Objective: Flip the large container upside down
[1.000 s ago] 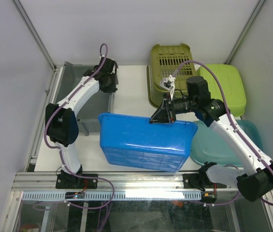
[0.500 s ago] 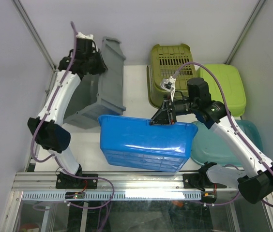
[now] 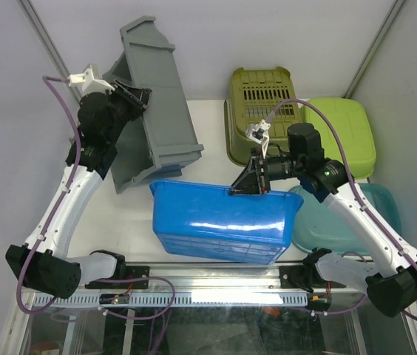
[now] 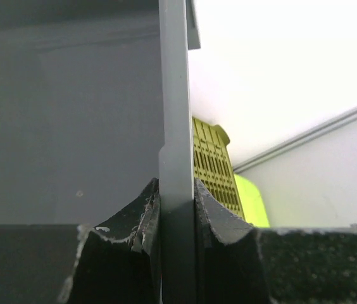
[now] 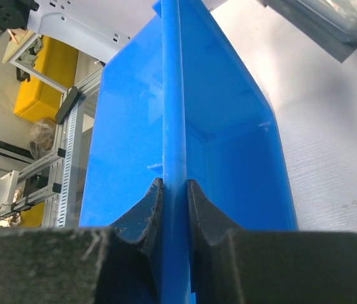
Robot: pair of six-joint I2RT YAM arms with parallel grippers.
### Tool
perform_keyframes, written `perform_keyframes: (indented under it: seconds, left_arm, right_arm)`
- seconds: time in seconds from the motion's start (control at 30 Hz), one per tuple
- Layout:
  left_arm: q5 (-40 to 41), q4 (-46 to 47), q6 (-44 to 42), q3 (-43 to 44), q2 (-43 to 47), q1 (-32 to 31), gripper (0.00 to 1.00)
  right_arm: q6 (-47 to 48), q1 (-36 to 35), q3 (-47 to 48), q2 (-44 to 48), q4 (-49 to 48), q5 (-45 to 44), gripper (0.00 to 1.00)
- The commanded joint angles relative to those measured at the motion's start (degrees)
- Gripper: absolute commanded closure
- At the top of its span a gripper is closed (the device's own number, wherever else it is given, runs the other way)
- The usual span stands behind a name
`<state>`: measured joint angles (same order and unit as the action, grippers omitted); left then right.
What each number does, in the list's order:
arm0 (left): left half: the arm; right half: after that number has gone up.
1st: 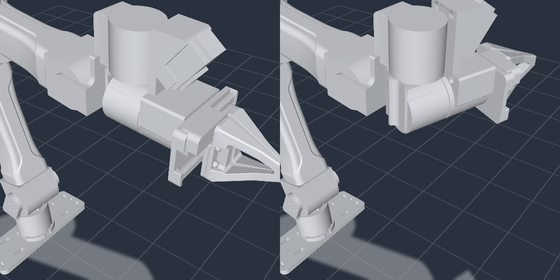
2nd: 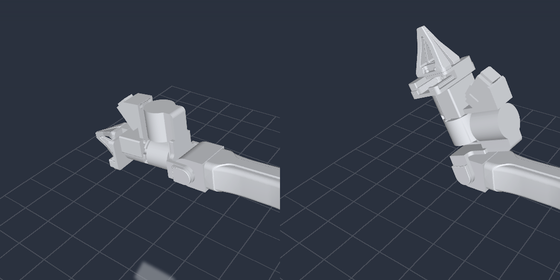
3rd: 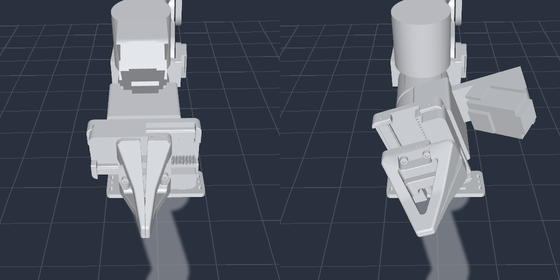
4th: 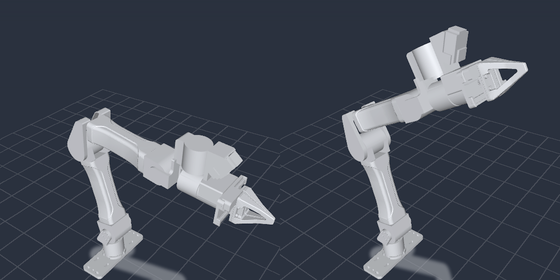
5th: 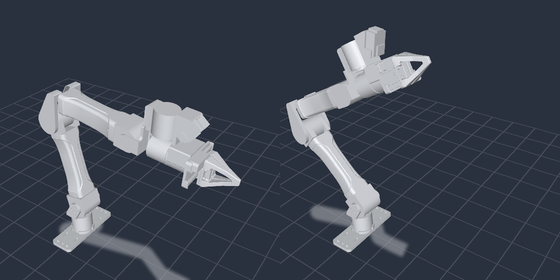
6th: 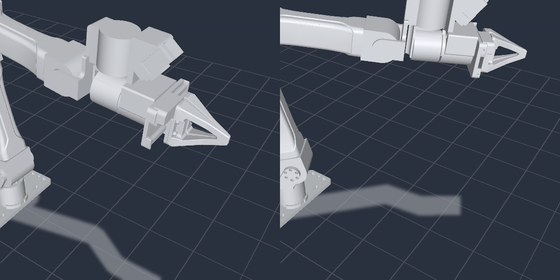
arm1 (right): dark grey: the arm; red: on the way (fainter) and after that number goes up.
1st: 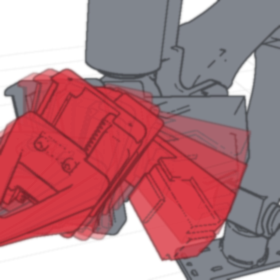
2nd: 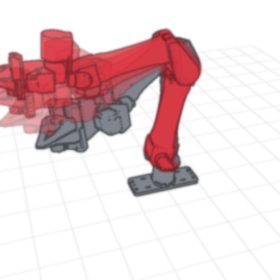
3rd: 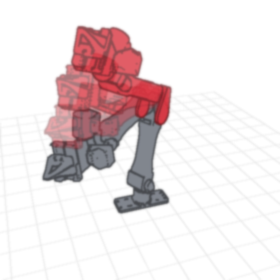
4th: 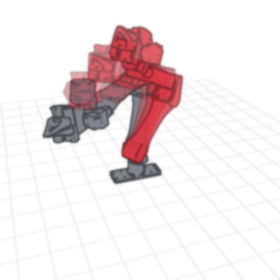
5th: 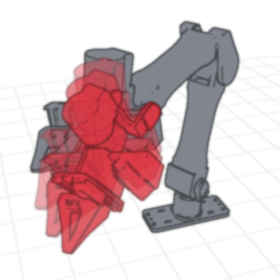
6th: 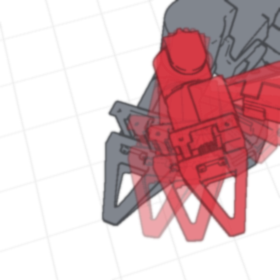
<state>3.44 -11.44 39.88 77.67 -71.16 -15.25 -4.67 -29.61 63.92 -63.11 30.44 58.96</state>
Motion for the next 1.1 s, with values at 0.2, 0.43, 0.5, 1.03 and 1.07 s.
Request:
perform_keyframes:
  seconds: [0.2, 0.43, 0.5, 1.03, 1.07]
  left_arm:
    - [5.0, 31.5, 10.0, -6.0, 4.4, 0.6, 1.00]
    - [11.2, 28.7, 4.1, -5.3, 7.3, 0.6, 1.00]
    - [14.3, 28.0, 1.5, -5.5, 8.7, 0.6, 1.00]
    - [24.2, 29.0, -13.6, -8.6, 14.1, 0.6, 1.00]
    - [23.9, 29.2, -13.3, -8.6, 13.9, 0.7, 1.00]
  right_arm:
    - [-7.1, -0.5, -3.1, -5.6, 7.0, -11.5, 1.00]
    - [-6.9, 1.7, 5.2, -16.0, 8.9, -16.3, 1.00]
    - [-5.0, 2.4, 7.4, -19.3, 10.2, -16.6, 1.00]
    - [0.8, 4.7, 12.3, -33.7, 10.3, -17.0, 1.00]
    - [0.7, 4.7, 12.1, -33.6, 9.4, -17.6, 1.00]
